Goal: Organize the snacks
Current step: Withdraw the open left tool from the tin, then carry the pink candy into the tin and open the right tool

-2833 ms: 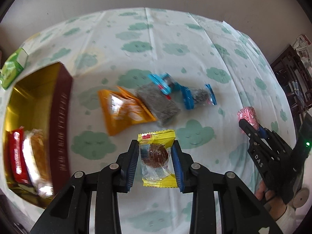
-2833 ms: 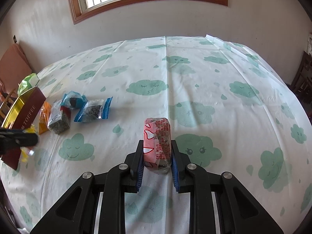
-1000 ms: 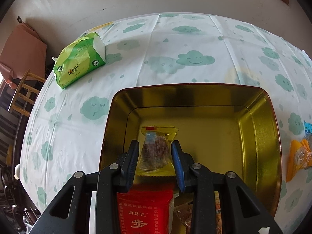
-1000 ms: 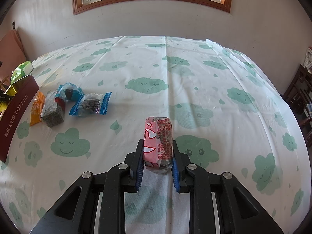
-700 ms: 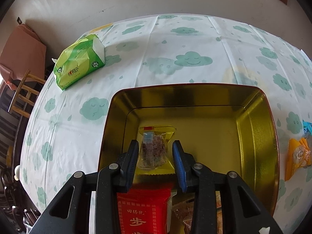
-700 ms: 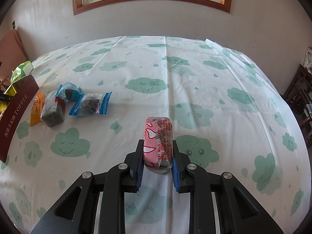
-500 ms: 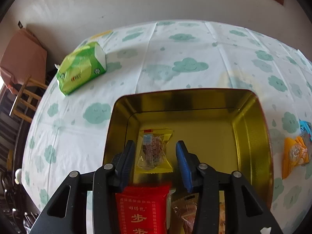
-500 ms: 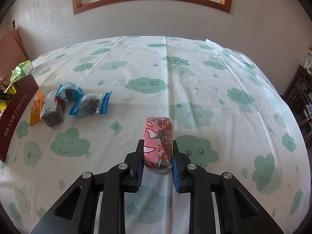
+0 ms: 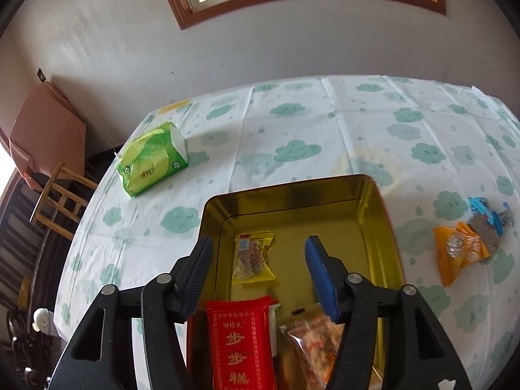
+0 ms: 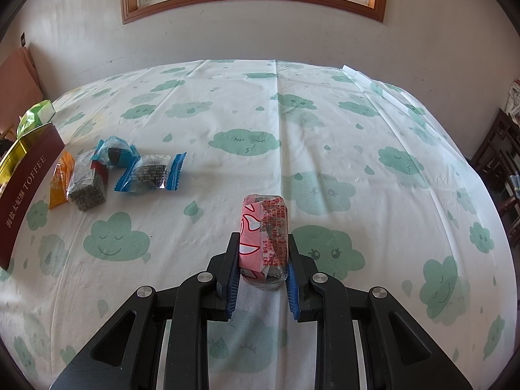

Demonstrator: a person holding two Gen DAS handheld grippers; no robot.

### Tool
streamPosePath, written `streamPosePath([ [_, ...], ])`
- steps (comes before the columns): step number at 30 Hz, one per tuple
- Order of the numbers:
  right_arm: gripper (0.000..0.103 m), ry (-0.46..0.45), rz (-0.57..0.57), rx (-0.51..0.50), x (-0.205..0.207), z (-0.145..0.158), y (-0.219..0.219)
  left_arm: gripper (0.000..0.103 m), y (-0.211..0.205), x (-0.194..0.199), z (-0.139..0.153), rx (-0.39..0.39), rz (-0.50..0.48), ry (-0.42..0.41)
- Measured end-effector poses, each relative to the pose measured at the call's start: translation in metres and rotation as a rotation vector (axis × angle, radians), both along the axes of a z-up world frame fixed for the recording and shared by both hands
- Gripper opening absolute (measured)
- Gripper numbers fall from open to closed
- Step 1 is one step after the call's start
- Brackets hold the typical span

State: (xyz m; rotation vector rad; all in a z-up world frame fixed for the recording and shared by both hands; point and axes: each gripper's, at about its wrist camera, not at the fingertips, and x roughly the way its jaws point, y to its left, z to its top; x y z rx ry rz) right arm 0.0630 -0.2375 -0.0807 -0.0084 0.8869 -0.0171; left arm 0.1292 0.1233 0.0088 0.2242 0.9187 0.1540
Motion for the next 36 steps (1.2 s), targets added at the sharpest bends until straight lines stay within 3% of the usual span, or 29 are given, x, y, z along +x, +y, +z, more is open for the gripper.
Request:
streamPosePath([
  [6, 0.025, 0.001, -0.005, -0.007, 0.0, 0.0, 0.001, 0.066, -0.005, -0.022, 0.012, -0.009, -0.021, -0.027],
  [12, 0.024, 0.017, -0.029, -0.04, 0.003, 0.0, 0.0, 0.081, 0.002, -0.045, 0.011, -0.042, 0.001, -0.034],
  [20, 0.024, 0.038, -0.068, -0.04, 0.0, 0.008, 0.008, 0.086, 0.021, -0.072, -0.005, -0.106, 0.07, -0.009],
  [26, 0.024, 0.001, 0.021, 0.004, -0.006, 0.032, 0.038, 0.086, 0.034, -0.092, -0.007, -0.121, 0.119, -0.028],
  [36, 0.024, -0.027, 0.322, 0.123, -0.006, 0.065, 0.146, 0.088, 0.063, -0.109, -0.005, -0.158, 0.206, -0.041],
])
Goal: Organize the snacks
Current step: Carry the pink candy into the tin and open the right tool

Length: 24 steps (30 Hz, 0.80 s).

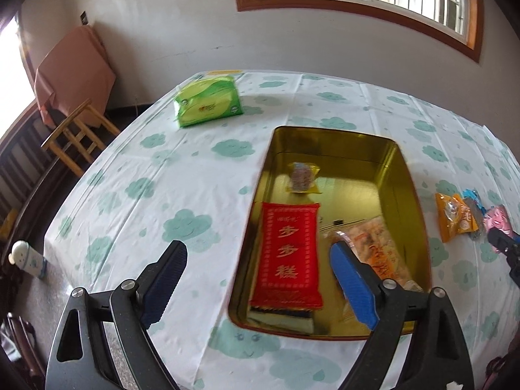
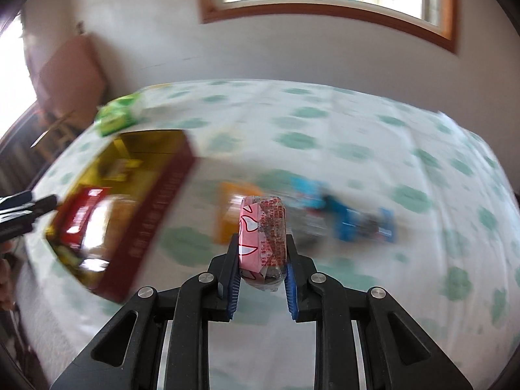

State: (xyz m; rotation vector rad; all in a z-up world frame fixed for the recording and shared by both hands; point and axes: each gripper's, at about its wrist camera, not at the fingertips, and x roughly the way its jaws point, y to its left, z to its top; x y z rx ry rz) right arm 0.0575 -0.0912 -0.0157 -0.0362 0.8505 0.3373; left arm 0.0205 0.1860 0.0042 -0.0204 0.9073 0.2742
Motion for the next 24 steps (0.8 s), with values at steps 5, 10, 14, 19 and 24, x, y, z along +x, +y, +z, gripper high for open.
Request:
streamPosePath([
  [5, 0.024, -0.009, 0.102, -0.007, -0.003, 0.008, 0.054, 0.088, 0.017, -0.009, -0.001, -0.011, 0.049, 0.0],
  [10, 0.024, -0.006, 0.158, -0.024, -0.004, 0.011, 0.088, 0.088, 0.036, -0.016, -0.003, -0.012, 0.093, 0.005],
  [14, 0.024, 0.005, 0.18, -0.048, -0.001, 0.007, 0.113, 0.088, 0.047, -0.019, -0.004, -0.017, 0.113, 0.007],
  [19, 0.024, 0.012, 0.198, -0.086, 0.004, 0.001, 0.131, 0.088, 0.057, -0.022, -0.006, -0.029, 0.128, 0.009],
  [24, 0.024, 0.015, 0.214, -0.102, 0.015, -0.012, 0.165, 0.088, 0.063, -0.025, -0.007, -0.041, 0.138, 0.009],
])
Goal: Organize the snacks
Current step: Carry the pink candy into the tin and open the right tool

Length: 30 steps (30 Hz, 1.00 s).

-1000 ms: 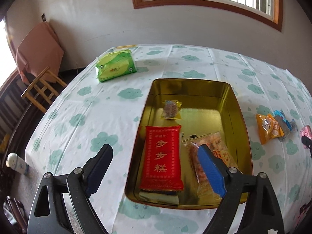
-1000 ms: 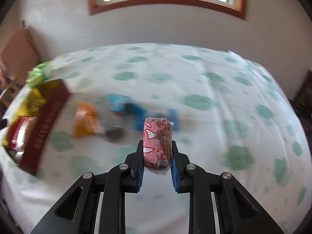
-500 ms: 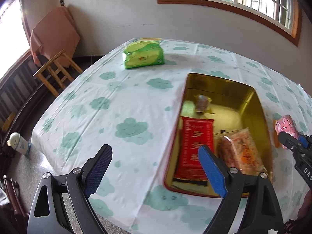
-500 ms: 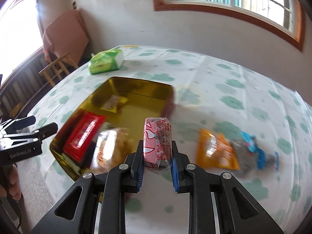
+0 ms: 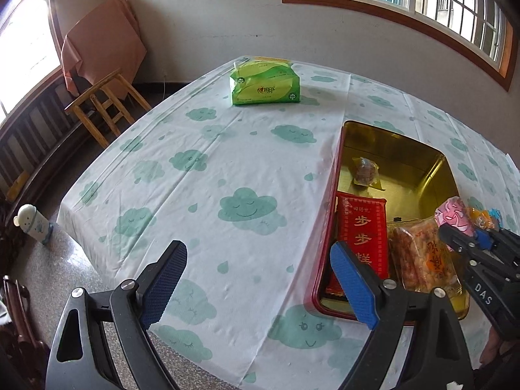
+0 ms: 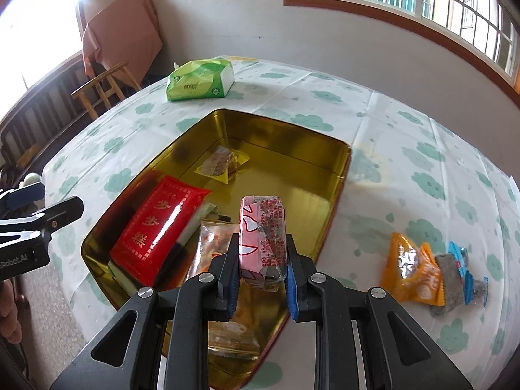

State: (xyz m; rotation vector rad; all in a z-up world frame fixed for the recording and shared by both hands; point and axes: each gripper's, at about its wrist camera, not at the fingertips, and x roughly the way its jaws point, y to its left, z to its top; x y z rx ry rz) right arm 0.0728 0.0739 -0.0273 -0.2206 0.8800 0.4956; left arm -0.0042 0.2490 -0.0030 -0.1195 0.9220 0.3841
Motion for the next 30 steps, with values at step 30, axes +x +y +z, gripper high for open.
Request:
streamPosePath([
  [30, 0.027, 0.008, -0.001, 0.049, -0.002, 0.005, -0.001, 0.088, -0.01, -0.006, 0.007, 0.005, -0.017, 0.006],
])
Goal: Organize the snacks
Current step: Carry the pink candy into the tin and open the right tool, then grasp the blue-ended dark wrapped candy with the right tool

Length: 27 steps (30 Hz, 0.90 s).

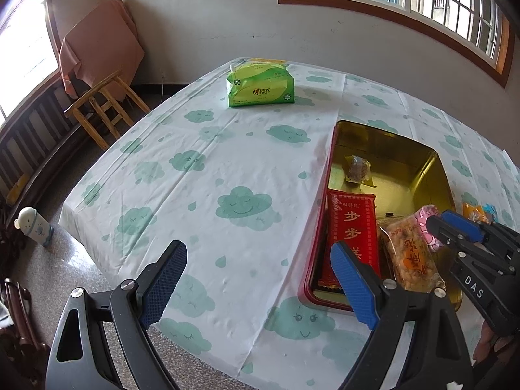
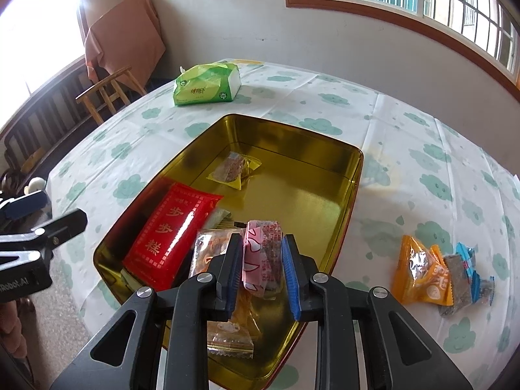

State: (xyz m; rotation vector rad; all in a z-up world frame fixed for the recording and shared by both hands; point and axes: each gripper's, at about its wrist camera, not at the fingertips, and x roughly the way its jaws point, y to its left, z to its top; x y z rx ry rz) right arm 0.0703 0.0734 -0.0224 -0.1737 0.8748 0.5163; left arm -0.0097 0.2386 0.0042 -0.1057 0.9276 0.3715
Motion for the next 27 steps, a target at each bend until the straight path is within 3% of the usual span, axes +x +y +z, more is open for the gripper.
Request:
streamPosePath([
  [6, 0.046, -0.017, 0.002, 0.022, -0.005, 0.005, -0.007, 0.088, -0.006, -0.001, 0.001, -0.003, -0.007, 0.001],
  [15, 0.05, -0.043, -0.06, 0.05, -0.014, 0.009, -0.053, 0.089, -0.017, 0.002, 0.002, -0.009, -0.03, 0.003],
  [27, 0.05, -0.051, -0.34, -0.057, 0.003, -0.011, -0.202, 0.088, -0.059, 0.016, -0.001, -0.003, -0.122, 0.019],
])
